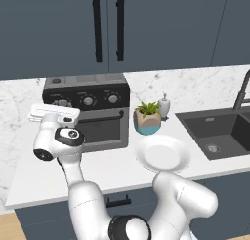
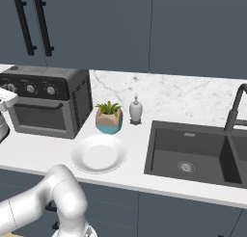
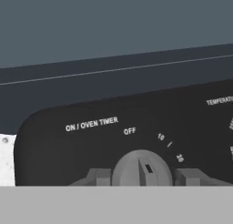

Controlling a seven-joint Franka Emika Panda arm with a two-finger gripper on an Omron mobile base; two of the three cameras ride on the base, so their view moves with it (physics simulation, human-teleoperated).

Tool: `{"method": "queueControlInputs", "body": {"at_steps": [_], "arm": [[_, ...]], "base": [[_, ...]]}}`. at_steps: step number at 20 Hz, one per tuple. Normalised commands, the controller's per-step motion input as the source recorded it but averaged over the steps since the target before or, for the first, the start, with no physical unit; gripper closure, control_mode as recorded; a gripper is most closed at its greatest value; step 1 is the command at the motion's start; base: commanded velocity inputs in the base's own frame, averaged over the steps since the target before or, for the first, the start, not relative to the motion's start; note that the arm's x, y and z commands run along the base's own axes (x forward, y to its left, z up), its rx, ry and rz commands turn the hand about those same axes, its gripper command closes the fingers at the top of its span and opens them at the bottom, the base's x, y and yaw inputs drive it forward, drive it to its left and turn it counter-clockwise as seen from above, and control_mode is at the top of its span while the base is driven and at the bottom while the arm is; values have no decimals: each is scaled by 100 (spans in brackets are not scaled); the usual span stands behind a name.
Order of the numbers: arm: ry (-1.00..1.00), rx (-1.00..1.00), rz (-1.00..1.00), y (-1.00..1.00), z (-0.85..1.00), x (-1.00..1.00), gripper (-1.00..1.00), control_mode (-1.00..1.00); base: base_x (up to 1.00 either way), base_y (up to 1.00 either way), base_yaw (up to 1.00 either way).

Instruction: Pick up the kebab skewer and baguette bread, and place them inside the toaster oven. Close the toaster oven door and start by setting the timer.

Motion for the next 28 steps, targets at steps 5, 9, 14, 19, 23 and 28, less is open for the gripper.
{"method": "queueControlInputs", "body": {"at_steps": [5, 9, 14, 19, 23, 28], "arm": [[-6, 46, -9, 0, 0, 20, 100, -100], [-10, 47, -6, -1, -1, 16, 100, -100], [-12, 49, -8, 0, -5, 8, 100, -100], [-10, 50, -12, 0, -1, 6, 100, -100], [-5, 49, -14, 3, 0, 13, 100, -100], [-7, 49, -17, 24, 0, 0, 100, -100]], "base": [[0, 0, 0], [0, 0, 0], [0, 0, 0], [0, 0, 0], [0, 0, 0], [0, 0, 0]]}}
